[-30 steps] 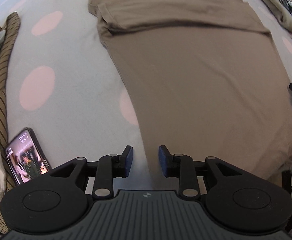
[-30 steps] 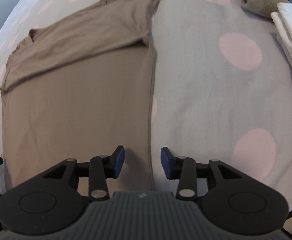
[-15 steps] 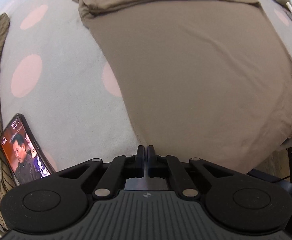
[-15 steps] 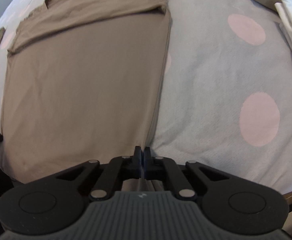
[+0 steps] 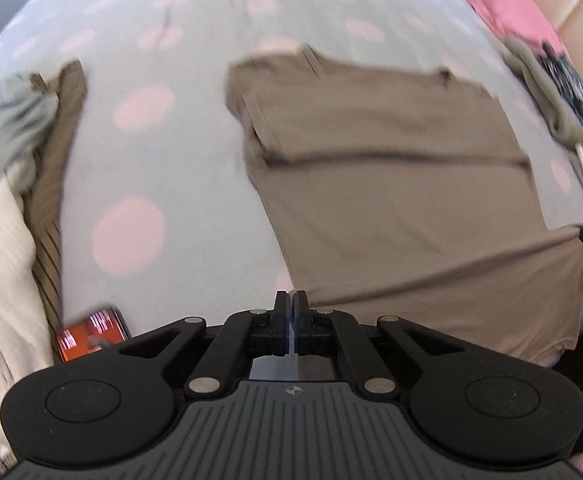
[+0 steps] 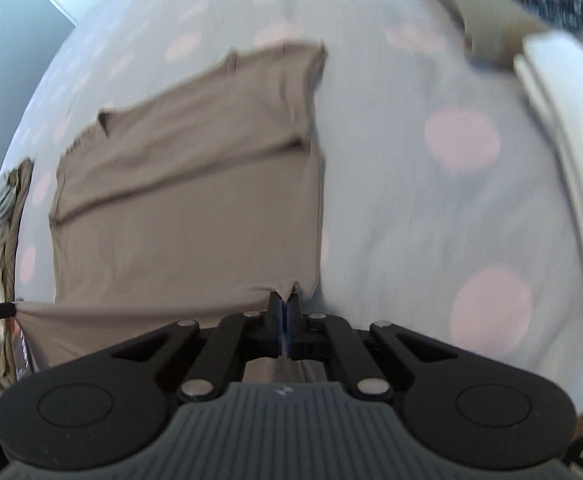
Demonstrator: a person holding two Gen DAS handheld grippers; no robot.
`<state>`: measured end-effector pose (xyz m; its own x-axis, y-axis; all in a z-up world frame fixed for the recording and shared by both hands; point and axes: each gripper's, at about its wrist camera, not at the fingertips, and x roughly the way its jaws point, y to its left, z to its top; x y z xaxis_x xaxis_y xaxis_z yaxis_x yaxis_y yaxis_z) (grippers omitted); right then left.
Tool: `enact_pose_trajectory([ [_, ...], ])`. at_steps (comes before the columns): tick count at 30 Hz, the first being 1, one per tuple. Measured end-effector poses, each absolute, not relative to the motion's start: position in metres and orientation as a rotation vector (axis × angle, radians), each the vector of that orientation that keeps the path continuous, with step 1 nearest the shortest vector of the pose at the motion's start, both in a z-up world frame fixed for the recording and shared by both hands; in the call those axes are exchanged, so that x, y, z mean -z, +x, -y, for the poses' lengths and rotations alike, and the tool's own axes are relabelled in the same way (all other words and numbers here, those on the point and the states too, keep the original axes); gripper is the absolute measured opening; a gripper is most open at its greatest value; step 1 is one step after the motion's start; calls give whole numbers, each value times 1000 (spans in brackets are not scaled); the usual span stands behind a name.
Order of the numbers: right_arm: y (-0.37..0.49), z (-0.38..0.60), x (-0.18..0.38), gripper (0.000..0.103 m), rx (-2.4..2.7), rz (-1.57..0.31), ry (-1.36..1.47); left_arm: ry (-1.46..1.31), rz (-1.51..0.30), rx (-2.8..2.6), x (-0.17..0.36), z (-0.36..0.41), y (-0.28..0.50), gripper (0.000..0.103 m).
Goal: Fold clothes
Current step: 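Grasp the shirt hem with both grippers to fold it toward the collar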
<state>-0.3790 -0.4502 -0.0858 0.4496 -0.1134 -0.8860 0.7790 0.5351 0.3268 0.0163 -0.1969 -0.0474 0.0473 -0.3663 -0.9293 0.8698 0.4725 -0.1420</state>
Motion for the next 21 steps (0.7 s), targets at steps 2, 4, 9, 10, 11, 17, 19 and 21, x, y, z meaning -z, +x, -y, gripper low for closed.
enact_pose_trajectory([
  [2, -367, 464, 82, 2, 630, -931, 822, 541, -1152, 1002, 49, 213, 29, 0],
  [4, -350, 476, 80, 2, 632, -927, 779, 542, -1122, 990, 52, 229, 38, 0],
  [9, -315, 510, 84, 2, 641, -902, 732, 553, -1060, 946, 58, 264, 53, 0],
  [10, -310, 514, 87, 2, 641, -899, 730, 568, -1047, 939, 60, 271, 53, 0],
  [11, -305, 518, 92, 2, 644, -899, 728, 589, -1039, 935, 64, 276, 53, 0],
  [17, -291, 522, 110, 11, 668, -953, 645, 711, -978, 898, 83, 291, 46, 2],
  [19, -292, 520, 108, 19, 675, -951, 599, 738, -924, 882, 82, 289, 44, 2],
  [21, -296, 516, 106, 24, 658, -933, 571, 743, -872, 906, 76, 285, 39, 2],
])
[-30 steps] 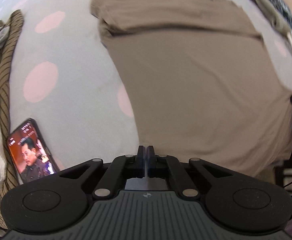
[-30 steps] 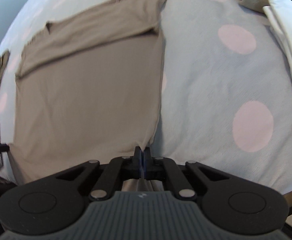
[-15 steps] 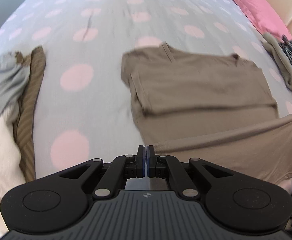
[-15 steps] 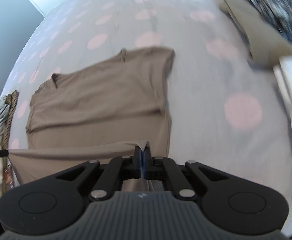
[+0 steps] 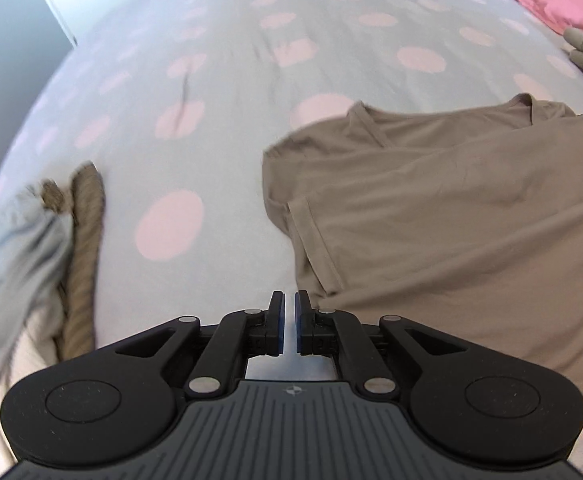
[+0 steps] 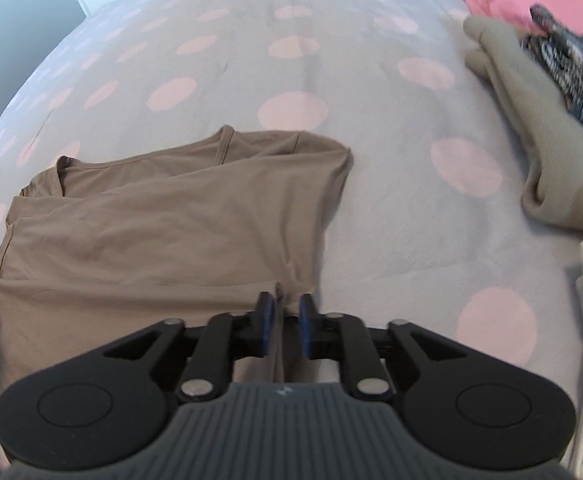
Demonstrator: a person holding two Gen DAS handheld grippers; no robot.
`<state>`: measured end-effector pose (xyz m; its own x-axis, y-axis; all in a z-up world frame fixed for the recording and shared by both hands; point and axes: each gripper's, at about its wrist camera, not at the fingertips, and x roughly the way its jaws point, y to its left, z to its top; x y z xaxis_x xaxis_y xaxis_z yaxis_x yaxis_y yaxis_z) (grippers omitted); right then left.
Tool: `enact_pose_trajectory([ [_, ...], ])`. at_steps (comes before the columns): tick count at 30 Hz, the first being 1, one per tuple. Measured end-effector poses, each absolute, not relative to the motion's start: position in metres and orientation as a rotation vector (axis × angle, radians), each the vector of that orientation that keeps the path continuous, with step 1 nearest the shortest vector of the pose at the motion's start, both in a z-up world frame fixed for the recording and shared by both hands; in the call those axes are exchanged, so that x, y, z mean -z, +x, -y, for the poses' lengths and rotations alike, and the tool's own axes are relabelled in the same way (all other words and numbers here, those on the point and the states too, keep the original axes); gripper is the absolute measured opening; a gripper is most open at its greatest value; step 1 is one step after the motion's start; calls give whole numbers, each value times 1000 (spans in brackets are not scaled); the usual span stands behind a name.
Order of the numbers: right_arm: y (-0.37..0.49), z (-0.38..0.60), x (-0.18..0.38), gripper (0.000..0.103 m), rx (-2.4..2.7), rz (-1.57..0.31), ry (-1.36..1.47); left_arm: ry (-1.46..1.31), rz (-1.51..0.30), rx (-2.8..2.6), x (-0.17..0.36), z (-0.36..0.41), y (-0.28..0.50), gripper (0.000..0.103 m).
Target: Fold clothes
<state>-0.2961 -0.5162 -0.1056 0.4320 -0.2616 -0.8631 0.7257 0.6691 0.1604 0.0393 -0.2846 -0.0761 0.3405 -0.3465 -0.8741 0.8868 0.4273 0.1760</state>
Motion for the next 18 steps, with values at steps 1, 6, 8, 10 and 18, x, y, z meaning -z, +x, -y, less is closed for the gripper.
enact_pose_trajectory([
  [1, -297, 513, 105, 25, 638, -930, 556, 748, -846, 934, 72, 282, 35, 2],
  [6, -294, 487, 105, 29, 576, -955, 473, 796, -745, 1057, 65, 268, 4, 6],
  [8, -298, 474, 103, 29, 563, -916, 425, 793, -742, 1104, 65, 262, -6, 13],
  [10, -301, 460, 101, 29, 550, -874, 376, 722, -785, 1157, 66, 252, -11, 14],
  [18, -317, 417, 81, 68, 484, -737, 222, 440, -963, 1234, 67, 226, -23, 62],
])
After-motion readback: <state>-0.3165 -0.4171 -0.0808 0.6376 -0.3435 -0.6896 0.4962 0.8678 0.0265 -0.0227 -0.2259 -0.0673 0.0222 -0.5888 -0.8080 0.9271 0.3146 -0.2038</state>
